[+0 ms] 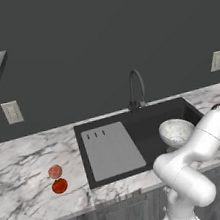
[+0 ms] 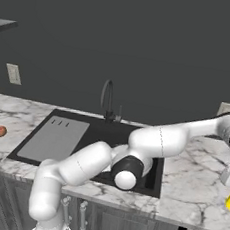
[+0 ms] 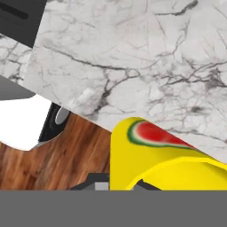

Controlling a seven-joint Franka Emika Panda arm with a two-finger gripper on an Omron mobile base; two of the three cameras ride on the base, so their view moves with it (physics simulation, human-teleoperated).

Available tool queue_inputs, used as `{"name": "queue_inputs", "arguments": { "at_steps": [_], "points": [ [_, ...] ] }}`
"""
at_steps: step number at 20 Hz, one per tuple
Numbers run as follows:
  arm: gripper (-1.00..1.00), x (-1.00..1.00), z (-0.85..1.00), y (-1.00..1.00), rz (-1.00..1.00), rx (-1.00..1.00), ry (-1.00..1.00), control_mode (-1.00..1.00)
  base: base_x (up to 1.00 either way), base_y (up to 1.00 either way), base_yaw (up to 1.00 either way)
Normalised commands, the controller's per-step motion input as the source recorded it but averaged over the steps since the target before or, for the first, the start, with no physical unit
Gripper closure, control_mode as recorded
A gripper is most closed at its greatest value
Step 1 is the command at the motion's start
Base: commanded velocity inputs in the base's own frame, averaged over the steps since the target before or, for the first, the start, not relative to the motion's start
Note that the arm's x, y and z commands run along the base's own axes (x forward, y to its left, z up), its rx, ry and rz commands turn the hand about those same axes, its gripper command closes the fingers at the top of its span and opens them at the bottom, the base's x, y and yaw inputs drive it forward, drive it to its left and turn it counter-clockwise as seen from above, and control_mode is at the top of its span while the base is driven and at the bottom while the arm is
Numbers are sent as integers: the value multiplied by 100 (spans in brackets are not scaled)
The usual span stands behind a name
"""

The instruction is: Remove the tomato and peach from the sink. Then move the bowl and cup from the counter to the sink for washing.

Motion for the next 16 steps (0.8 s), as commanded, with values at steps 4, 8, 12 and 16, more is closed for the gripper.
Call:
{"name": "queue_inputs", "arguments": {
  "at_steps": [4, 8, 12, 16],
  "points": [
    [100, -17, -1, 55, 0, -25, -2, -100, 0, 0, 0],
    [100, -18, -7, 59, 0, -30, -3, -100, 0, 0, 0],
    [100, -21, -12, 59, 0, -30, -4, -100, 0, 0, 0],
    [100, -23, -18, 62, 0, -29, -5, -100, 0, 0, 0]
  ]
}}
